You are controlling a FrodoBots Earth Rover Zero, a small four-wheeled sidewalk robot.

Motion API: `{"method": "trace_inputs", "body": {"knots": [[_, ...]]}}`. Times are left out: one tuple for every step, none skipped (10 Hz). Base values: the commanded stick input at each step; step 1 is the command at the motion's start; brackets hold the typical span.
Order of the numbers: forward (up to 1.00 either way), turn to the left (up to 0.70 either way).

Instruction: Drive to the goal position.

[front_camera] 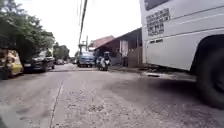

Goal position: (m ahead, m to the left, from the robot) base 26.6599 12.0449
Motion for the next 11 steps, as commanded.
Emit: {"method": "trace_inputs", "body": {"knots": [[1.0,0.16],[1.0,0.08],[1.0,0.0],[1.0,0.0],[1.0,0.0],[1.0,0.0],[1.0,0.14],[1.0,0.27],[1.0,0.07],[1.0,0.0],[1.0,0.0]]}}
